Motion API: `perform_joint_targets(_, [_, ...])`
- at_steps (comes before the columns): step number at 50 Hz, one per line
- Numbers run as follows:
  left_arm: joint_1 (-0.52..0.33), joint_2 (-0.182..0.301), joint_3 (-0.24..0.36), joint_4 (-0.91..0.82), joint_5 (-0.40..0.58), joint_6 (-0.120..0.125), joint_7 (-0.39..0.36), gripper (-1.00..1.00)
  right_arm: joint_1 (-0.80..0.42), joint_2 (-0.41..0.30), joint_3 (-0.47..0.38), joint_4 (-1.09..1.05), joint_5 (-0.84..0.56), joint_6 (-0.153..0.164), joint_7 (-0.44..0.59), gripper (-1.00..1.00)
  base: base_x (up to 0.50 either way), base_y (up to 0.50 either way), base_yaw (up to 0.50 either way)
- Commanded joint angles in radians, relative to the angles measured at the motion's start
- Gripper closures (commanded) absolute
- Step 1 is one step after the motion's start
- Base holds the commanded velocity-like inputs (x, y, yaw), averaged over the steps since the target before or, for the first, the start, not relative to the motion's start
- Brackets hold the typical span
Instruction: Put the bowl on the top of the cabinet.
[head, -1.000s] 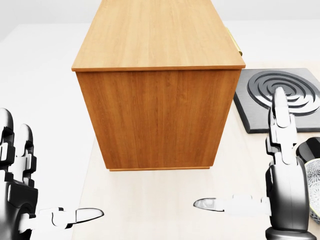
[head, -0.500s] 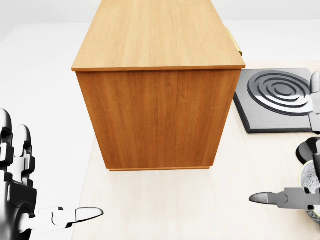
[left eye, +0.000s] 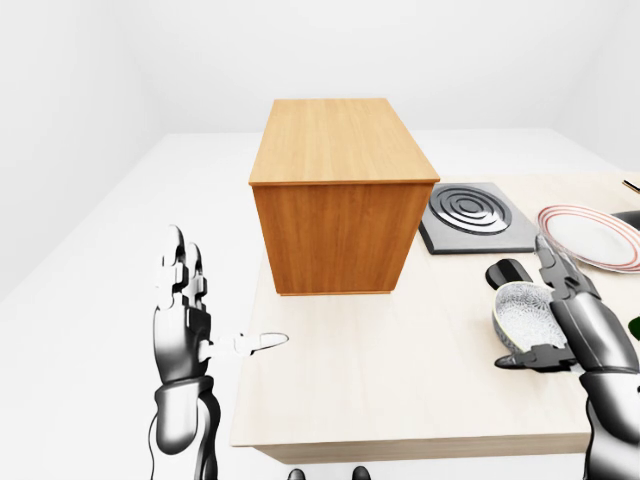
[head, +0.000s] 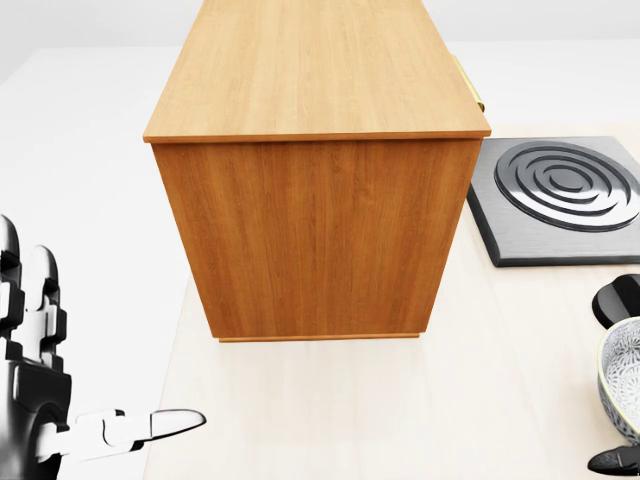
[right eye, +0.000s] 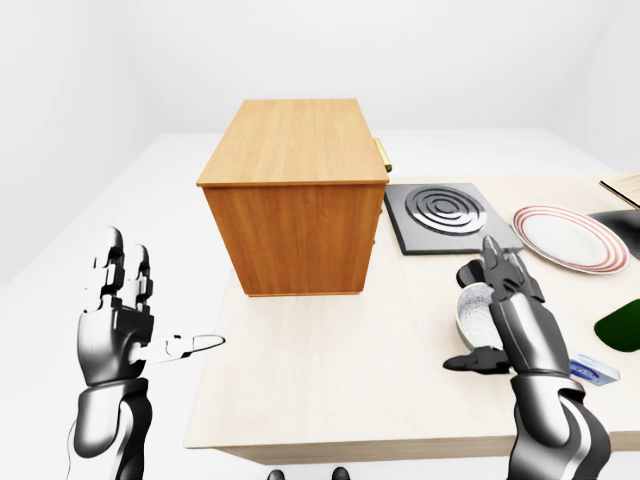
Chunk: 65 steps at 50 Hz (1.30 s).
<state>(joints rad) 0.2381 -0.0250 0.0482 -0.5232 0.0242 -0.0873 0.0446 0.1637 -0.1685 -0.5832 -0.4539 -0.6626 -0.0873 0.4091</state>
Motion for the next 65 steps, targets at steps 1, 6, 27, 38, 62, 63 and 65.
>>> perform_joint_targets(1, [-0.011, 0.000, 0.007, -0.001, 0.000, 0.000, 0.007, -1.00, 0.023, -0.011, -0.044, 0.094, -0.045, 0.000, 0.024, -1.00, 0.00, 0.00, 0.00])
perform_joint_targets(6, [-0.010, 0.000, 0.005, 0.003, 0.001, 0.000, 0.006, -1.00, 0.030, -0.014, -0.042, 0.127, -0.064, 0.000, 0.017, -1.00, 0.00, 0.00, 0.00])
perform_joint_targets(27, [0.004, 0.001, -0.008, 0.017, 0.008, 0.000, 0.001, -1.00, 0.056, -0.044, -0.033, 0.309, -0.129, 0.000, -0.072, -1.00, 0.00, 0.00, 0.00])
perform_joint_targets(38, [0.000, 0.003, -0.007, 0.040, 0.007, 0.000, 0.001, -1.00, 0.067, -0.046, -0.014, 0.362, -0.165, 0.000, -0.106, -1.00, 0.00, 0.00, 0.00])
perform_joint_targets(62, [-0.021, 0.002, 0.009, 0.022, 0.004, 0.000, 0.013, -1.00, 0.044, -0.110, 0.041, 0.550, -0.220, 0.000, -0.190, -1.00, 0.00, 0.00, 0.00])
perform_joint_targets(63, [-0.021, 0.002, 0.009, 0.017, 0.005, 0.000, 0.013, -1.00, 0.042, -0.116, 0.047, 0.565, -0.224, 0.000, -0.201, -1.00, 0.00, 0.00, 0.00])
perform_joint_targets(65, [-0.022, 0.001, 0.009, 0.016, 0.005, 0.000, 0.014, -1.00, 0.041, -0.124, 0.056, 0.586, -0.226, 0.000, -0.213, -1.00, 0.00, 0.00, 0.00])
